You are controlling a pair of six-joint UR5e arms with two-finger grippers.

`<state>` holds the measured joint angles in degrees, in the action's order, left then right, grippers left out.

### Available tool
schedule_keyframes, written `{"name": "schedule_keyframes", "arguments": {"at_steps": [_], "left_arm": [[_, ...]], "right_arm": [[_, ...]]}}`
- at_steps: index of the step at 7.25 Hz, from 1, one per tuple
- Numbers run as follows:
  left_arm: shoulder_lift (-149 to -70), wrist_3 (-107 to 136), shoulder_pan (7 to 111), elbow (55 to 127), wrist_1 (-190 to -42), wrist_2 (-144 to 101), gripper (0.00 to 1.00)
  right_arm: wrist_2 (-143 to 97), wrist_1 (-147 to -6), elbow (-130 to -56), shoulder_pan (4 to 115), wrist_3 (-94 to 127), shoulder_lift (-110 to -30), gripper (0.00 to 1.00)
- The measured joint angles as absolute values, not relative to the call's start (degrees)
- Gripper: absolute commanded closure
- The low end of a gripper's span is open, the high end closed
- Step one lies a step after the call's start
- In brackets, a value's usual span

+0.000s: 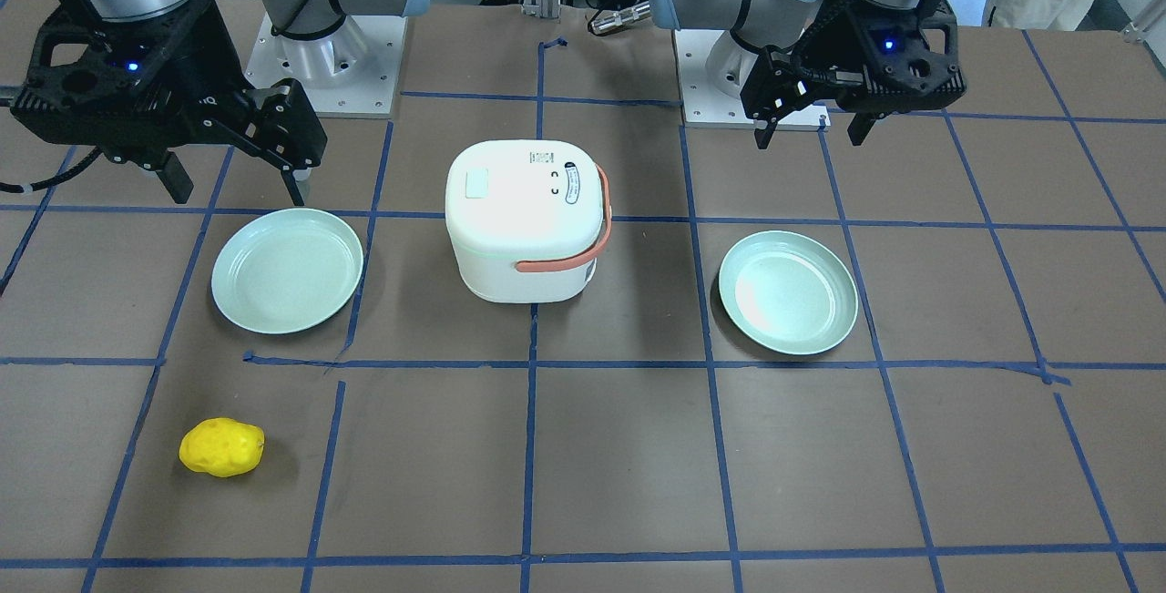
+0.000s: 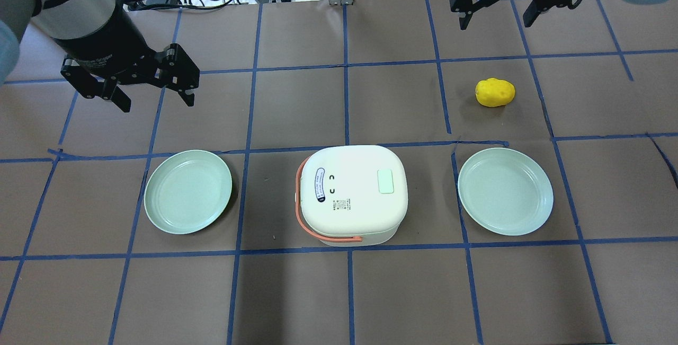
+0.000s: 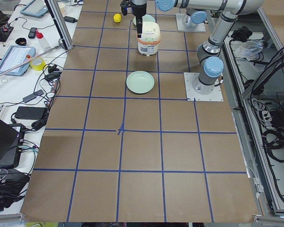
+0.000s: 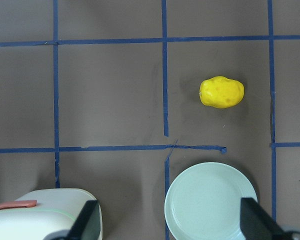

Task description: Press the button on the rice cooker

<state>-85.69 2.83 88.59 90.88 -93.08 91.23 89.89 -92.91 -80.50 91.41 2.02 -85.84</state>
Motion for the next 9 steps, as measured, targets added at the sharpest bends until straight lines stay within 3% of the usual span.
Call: {"name": "schedule_keyframes", "arguments": {"at_steps": [3,4,5,6,7,9], "left_arm": [[-85.7,2.8,88.6,90.9,-93.1,91.2,0.00],[-85.7,2.8,88.6,90.9,-93.1,91.2,0.00],[-85.7,2.8,88.6,90.9,-93.1,91.2,0.00],[-85.7,2.8,88.6,90.9,-93.1,91.2,0.00],[-85.7,2.8,88.6,90.9,-93.1,91.2,0.00],[-85.7,2.8,88.6,90.9,-93.1,91.2,0.00]], "right_arm": [[89.8,-90.5,-80.4,91.4,2.0,-86.0,0.00],[89.7,-90.0,-80.5,91.6,2.0,-86.0,0.10],[89.7,-89.2,-80.8,92.5,2.2,-86.1,0.55],[89.7,-88.3,-81.7,94.3,2.7,-86.2,0.87],[89.6,-87.5,-83.0,96.5,3.4,-86.4,0.99],[89.5,-86.8,-86.6,101.1,7.5,-86.6,1.00]]}}
